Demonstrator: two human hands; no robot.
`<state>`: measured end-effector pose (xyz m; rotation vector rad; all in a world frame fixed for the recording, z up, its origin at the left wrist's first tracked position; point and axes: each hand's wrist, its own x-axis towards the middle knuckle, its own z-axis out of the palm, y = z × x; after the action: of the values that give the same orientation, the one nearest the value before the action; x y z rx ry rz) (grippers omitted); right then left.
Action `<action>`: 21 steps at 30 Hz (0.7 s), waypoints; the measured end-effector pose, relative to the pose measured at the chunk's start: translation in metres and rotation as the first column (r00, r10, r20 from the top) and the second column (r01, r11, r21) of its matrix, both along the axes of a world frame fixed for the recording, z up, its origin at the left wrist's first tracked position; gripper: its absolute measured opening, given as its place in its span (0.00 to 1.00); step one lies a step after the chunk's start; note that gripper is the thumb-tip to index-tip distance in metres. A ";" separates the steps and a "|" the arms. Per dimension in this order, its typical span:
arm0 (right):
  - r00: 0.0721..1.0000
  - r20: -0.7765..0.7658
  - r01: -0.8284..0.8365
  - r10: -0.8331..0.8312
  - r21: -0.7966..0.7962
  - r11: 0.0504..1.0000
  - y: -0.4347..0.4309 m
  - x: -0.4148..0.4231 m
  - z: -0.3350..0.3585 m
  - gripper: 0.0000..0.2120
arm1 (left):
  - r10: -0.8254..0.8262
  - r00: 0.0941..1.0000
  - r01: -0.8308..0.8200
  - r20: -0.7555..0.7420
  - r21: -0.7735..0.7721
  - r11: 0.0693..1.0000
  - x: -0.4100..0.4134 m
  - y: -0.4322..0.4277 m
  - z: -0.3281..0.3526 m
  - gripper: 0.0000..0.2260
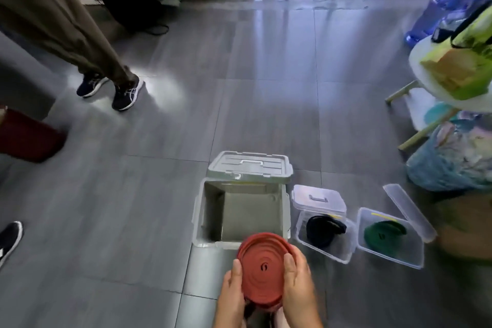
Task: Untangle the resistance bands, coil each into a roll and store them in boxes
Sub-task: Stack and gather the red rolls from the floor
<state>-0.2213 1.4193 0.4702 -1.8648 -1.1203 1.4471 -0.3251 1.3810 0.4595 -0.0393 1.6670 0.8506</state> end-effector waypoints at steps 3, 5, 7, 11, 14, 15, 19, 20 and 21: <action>0.999 -0.043 -0.026 0.024 -0.052 0.998 0.047 -0.019 -0.042 0.56 | 0.122 0.990 -0.125 0.064 0.041 0.991 -0.018 0.050 -0.026 0.18; 0.993 -0.111 -0.056 0.047 -0.083 0.995 0.072 -0.031 -0.079 0.46 | 0.138 0.986 -0.140 0.094 0.015 0.990 -0.033 0.076 -0.057 0.14; 0.993 -0.108 -0.065 0.051 -0.128 0.990 0.094 -0.043 -0.126 0.30 | 0.102 0.994 -0.103 0.037 0.009 0.995 -0.047 0.100 -0.097 0.14; 0.991 -0.088 -0.118 0.105 -0.162 0.980 0.120 -0.062 -0.236 0.07 | 0.086 0.996 -0.087 -0.024 -0.038 0.996 -0.070 0.134 -0.204 0.12; 0.989 -0.113 -0.113 0.093 -0.190 0.975 0.134 -0.078 -0.326 0.10 | 0.090 0.996 -0.091 -0.013 -0.073 0.993 -0.087 0.151 -0.296 0.14; 0.990 -0.109 -0.106 0.086 -0.193 0.976 0.139 -0.083 -0.356 0.11 | 0.098 0.995 -0.099 -0.012 -0.078 0.992 -0.091 0.156 -0.327 0.15; 0.995 -0.069 -0.085 0.071 -0.244 0.966 0.152 -0.101 -0.461 0.18 | 0.121 0.993 -0.122 -0.018 -0.100 0.987 -0.106 0.168 -0.425 0.15; 0.994 -0.086 -0.090 0.068 -0.279 0.956 0.154 -0.104 -0.481 0.19 | 0.135 0.991 -0.136 -0.018 -0.106 0.985 -0.110 0.170 -0.444 0.15; 0.993 -0.089 -0.106 0.082 -0.316 0.943 0.156 -0.106 -0.499 0.19 | 0.142 0.990 -0.143 -0.019 -0.111 0.983 -0.112 0.170 -0.461 0.15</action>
<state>-0.3277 1.5748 -0.0285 -1.9732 -0.9959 1.8303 -0.4372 1.5511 -0.0012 -0.2342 1.7372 0.8646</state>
